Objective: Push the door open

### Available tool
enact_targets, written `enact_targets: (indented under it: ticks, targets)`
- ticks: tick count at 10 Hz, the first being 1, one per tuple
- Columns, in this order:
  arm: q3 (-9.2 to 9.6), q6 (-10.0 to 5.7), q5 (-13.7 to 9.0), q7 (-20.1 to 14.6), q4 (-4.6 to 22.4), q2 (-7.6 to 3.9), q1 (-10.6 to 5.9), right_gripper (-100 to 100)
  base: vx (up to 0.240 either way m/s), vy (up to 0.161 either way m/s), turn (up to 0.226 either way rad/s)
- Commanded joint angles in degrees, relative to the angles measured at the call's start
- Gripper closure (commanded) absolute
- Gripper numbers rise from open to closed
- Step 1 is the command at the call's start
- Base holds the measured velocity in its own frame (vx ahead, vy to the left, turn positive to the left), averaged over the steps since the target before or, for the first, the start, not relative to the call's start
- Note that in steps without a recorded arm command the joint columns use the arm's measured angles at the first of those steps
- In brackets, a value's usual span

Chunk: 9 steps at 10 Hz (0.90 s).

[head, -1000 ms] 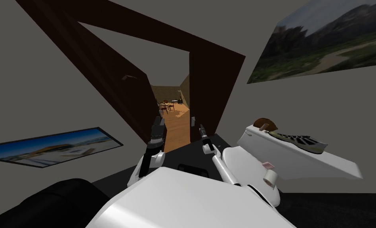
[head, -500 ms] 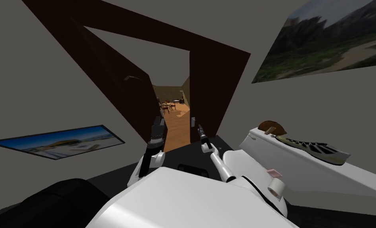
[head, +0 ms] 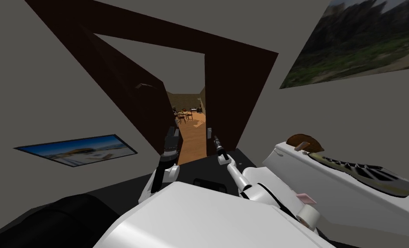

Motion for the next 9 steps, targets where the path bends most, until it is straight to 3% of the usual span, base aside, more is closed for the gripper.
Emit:
enact_targets:
  ticks: [1,5,6,7,9]
  targets:
    - [0.28,0.05,-0.25,-0.2,2.43,0.38,-1.46,-100,0.04,-0.077,0.068]
    - [0.91,0.33,-0.77,-0.61,7.24,1.29,-4.45,-100,0.032,-0.075,0.067]
    - [0.82,0.34,-0.71,-0.56,6.53,1.13,-4.07,-100,0.013,-0.03,0.01]
    - [0.67,0.27,-0.77,-0.54,6.72,-0.07,-4.1,-100,0.102,0.029,0.029]
    - [0.54,0.18,-0.82,-0.5,6.8,-0.63,-4.09,-100,0.184,0.072,0.017]
